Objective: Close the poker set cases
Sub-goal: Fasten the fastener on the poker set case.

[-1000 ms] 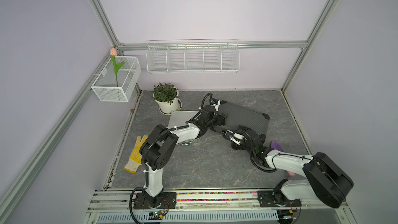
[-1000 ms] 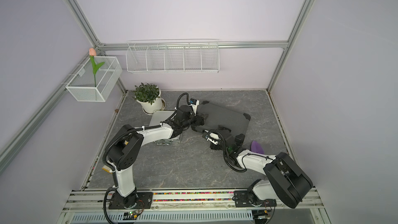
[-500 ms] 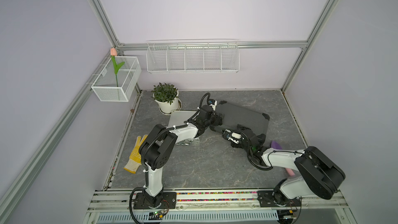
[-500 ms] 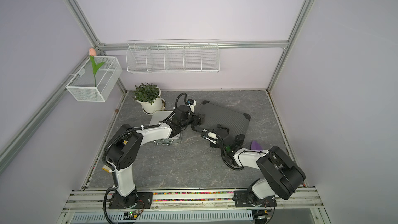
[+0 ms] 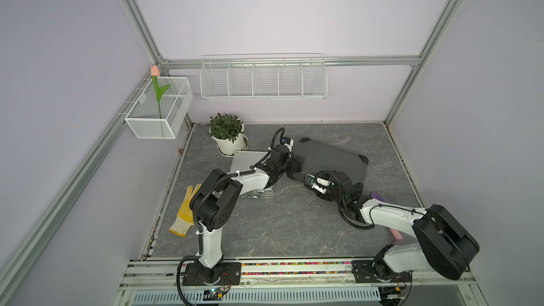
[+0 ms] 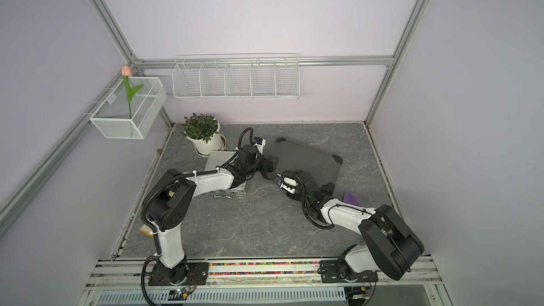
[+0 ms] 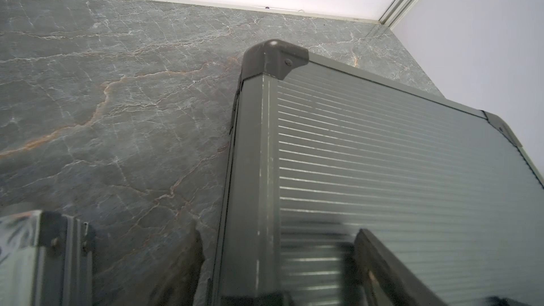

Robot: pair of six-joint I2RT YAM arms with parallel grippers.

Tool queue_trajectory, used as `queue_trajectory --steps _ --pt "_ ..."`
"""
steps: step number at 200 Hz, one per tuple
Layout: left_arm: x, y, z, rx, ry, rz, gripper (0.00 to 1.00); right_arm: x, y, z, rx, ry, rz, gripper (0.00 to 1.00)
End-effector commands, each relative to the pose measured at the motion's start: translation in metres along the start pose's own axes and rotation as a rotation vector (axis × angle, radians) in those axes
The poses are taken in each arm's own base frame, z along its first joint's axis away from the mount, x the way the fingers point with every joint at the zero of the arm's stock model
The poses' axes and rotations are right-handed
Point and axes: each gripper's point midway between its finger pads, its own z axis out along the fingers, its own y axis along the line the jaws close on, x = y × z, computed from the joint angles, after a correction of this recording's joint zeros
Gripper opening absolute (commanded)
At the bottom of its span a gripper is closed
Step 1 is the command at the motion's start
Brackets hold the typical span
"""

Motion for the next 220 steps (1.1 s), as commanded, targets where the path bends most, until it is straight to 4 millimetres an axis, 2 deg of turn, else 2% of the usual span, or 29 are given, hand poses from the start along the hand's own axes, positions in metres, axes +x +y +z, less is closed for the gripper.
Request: queue_trajectory --steps 1,53,94,184,220 --pt "0.081 0.039 0.0 -0.134 0.252 0.002 0.82 0.022 -0.003 -0.001 -0.008 0.088 0.026 0.64" --pt "0.081 0.04 -0.001 -0.138 0.252 0.006 0.82 0.026 -0.001 -0.002 -0.069 0.099 0.055 0.57" --pt "0.08 0.04 -0.002 -0.141 0.251 0.007 0.82 0.031 0.01 -0.003 -0.173 0.111 0.081 0.52" --pt "0.077 0.041 -0.003 -0.148 0.246 0.011 0.82 0.04 0.01 0.002 -0.275 0.15 0.153 0.39" --pt "0.075 0.041 -0.005 -0.15 0.244 0.013 0.82 0.042 0.006 0.004 -0.267 0.153 0.175 0.4"
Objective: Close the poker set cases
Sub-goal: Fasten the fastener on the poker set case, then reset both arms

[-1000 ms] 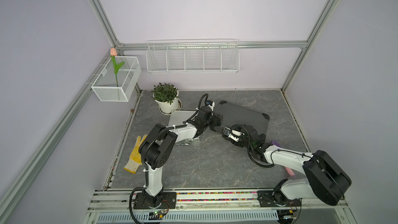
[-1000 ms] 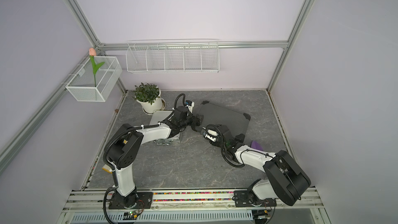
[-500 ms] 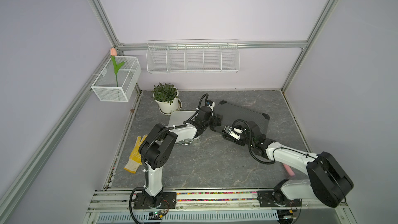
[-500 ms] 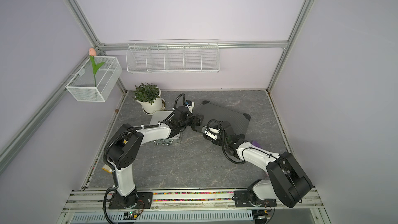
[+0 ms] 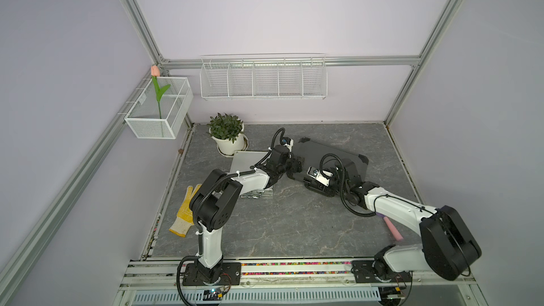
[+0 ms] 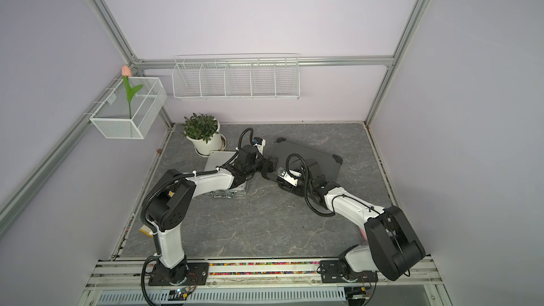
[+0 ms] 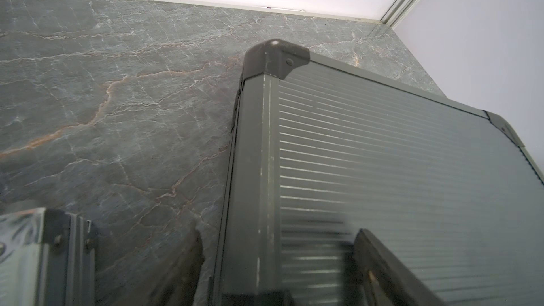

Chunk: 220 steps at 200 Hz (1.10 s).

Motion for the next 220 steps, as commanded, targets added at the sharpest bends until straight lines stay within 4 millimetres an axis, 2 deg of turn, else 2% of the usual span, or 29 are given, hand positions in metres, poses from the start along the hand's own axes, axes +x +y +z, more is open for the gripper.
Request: queue_trajectory --steps 1,20,37,73,94,117,129,155,170,191,220 --pt "0.076 0.04 -0.004 -0.141 0.245 0.014 0.82 0.057 0.003 0.006 -0.003 0.2 0.071 0.41" --pt "0.073 0.039 -0.005 -0.142 0.243 0.021 0.82 0.054 -0.009 0.005 0.044 0.193 0.102 0.44" --pt "0.068 0.038 -0.007 -0.146 0.239 0.03 0.82 0.04 -0.029 -0.002 0.111 0.16 0.166 0.5" --pt "0.051 0.034 -0.014 -0.149 0.219 0.064 0.82 0.015 -0.077 -0.025 0.286 0.033 0.347 0.7" --pt "0.037 0.031 -0.02 -0.156 0.198 0.088 0.82 0.006 -0.094 -0.041 0.341 -0.051 0.44 0.83" --pt "0.02 0.028 -0.032 -0.167 0.165 0.111 0.82 0.005 -0.101 -0.055 0.384 -0.101 0.496 0.93" --pt "0.01 0.026 -0.042 -0.172 0.143 0.119 0.82 0.009 -0.1 -0.059 0.397 -0.097 0.507 1.0" --pt "-0.009 0.025 -0.072 -0.198 0.083 0.131 0.83 0.029 -0.088 -0.061 0.407 -0.059 0.528 0.89" --pt "-0.015 0.031 -0.094 -0.242 0.051 0.134 0.84 0.044 -0.081 -0.063 0.424 -0.038 0.555 0.89" --pt "-0.021 0.047 -0.135 -0.338 -0.007 0.144 0.85 0.068 -0.075 -0.066 0.459 -0.033 0.607 0.89" --pt "-0.019 0.084 -0.193 -0.513 -0.077 0.124 0.89 0.103 -0.077 -0.063 0.515 -0.002 0.678 0.89"
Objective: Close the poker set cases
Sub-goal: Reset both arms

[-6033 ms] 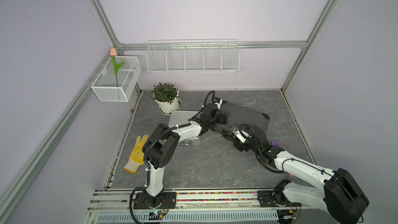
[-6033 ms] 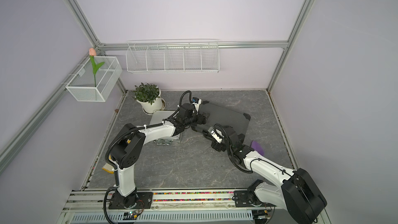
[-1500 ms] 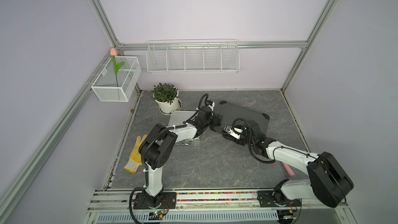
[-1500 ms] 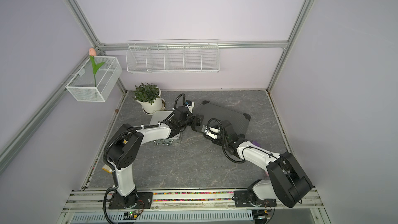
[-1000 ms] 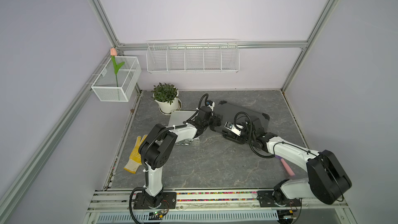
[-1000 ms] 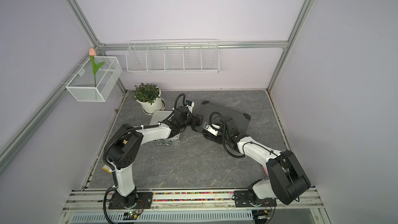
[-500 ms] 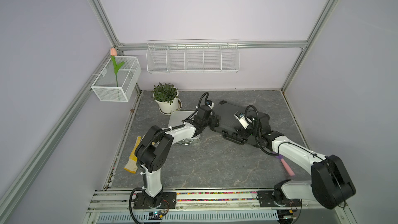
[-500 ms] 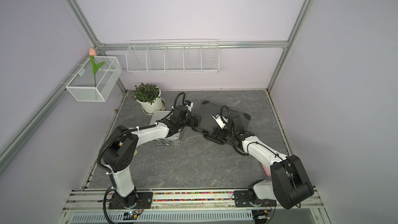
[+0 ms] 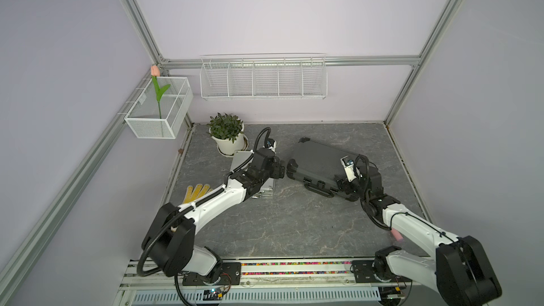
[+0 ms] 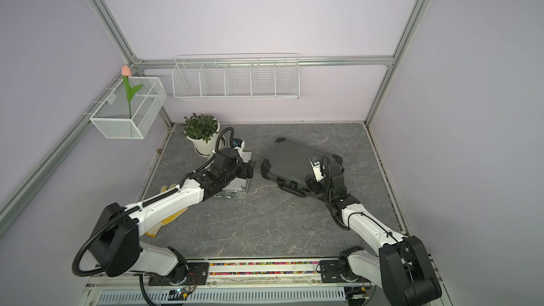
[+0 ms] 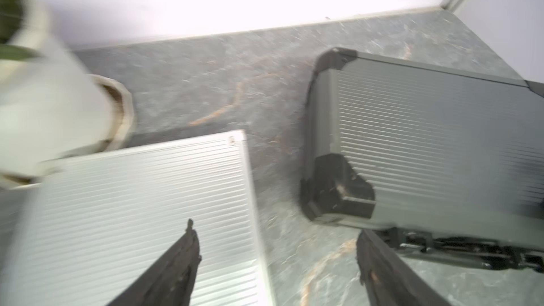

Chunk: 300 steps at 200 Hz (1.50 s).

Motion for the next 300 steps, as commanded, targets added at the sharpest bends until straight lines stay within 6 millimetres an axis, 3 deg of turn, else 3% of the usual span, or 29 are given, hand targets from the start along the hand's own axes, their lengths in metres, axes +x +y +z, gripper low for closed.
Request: queue_trajectory --steps 1,19,42,46,71,99,143,163,233,300 --pt "0.014 0.054 -0.028 -0.212 -0.003 0.002 0.89 0.017 -0.02 0.005 0.077 0.007 0.075 0.89" --pt "0.022 0.092 -0.05 -0.319 -0.021 -0.062 0.9 0.026 -0.028 0.015 0.113 -0.013 0.095 0.89" --pt "0.033 0.142 -0.075 -0.457 -0.074 -0.17 0.91 0.011 -0.035 0.025 0.148 -0.103 0.089 0.89" --pt "0.034 0.15 -0.079 -0.48 -0.085 -0.187 0.92 0.012 -0.047 0.026 0.18 -0.122 0.104 0.89" --pt "0.04 0.191 -0.1 -0.626 -0.166 -0.235 0.96 0.014 -0.064 0.036 0.262 -0.137 0.097 0.89" --pt "0.051 0.229 -0.101 -0.759 -0.243 -0.263 1.0 0.024 -0.092 0.029 0.4 -0.142 0.194 0.89" --pt "0.042 0.241 -0.079 -0.783 -0.323 -0.191 1.0 0.029 -0.092 0.03 0.342 -0.159 0.233 0.89" --pt "0.046 0.25 -0.066 -0.771 -0.325 -0.186 1.0 0.038 -0.086 0.035 0.287 -0.16 0.243 0.89" --pt "0.06 0.276 -0.03 -0.722 -0.322 -0.222 1.0 0.037 -0.085 0.036 0.275 -0.176 0.235 0.89" --pt "0.068 0.274 -0.014 -0.689 -0.284 -0.208 0.99 0.036 -0.087 0.038 0.277 -0.169 0.241 0.89"
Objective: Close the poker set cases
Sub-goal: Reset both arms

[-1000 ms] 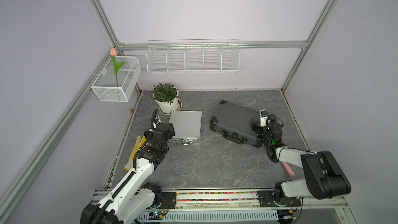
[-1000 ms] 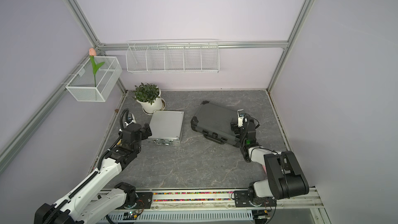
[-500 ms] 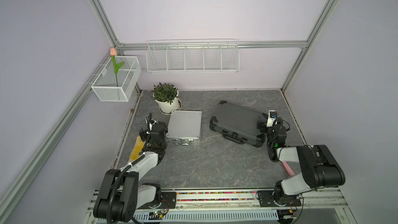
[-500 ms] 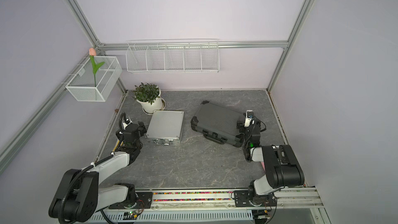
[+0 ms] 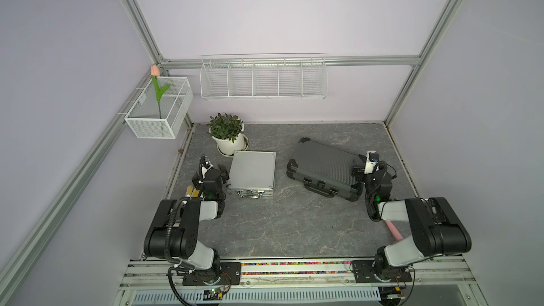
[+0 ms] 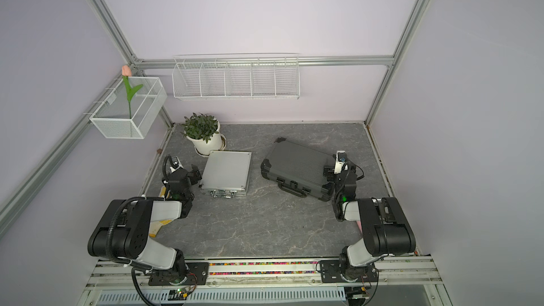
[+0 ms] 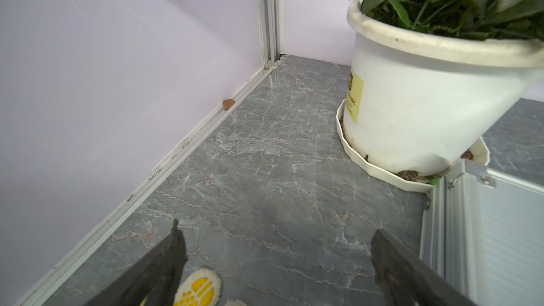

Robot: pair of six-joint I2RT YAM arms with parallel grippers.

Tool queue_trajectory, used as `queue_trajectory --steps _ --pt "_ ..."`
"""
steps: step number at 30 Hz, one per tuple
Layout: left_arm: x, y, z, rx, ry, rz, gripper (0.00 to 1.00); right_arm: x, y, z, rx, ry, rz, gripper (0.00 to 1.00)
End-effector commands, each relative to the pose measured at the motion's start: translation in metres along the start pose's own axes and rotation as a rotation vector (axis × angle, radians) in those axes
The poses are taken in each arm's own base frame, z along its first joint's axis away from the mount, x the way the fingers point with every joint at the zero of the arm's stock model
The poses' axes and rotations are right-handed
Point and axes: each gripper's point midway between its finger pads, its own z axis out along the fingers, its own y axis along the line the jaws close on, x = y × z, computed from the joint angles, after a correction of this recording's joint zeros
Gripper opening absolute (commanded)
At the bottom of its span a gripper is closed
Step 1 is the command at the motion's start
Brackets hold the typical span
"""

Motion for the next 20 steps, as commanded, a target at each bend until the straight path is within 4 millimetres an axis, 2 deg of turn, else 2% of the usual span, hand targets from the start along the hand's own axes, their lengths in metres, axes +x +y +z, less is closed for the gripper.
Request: queue_trajectory --steps 1,16,18,20 --pt "-0.017 -0.002 0.001 0.013 -0.035 -0.022 0.99 0.039 0.002 -0.005 -0.014 0.13 -0.031 0.89" --pt "-0.017 -0.003 0.001 0.014 -0.036 -0.021 0.99 0.041 0.002 -0.002 -0.022 0.146 -0.024 0.89" --pt "-0.017 -0.003 0.001 0.014 -0.034 -0.021 0.99 0.042 -0.011 0.0 0.047 0.163 0.006 0.89" --pt "-0.017 -0.003 0.001 0.015 -0.036 -0.021 0.99 0.042 -0.013 -0.001 0.052 0.158 0.009 0.89"
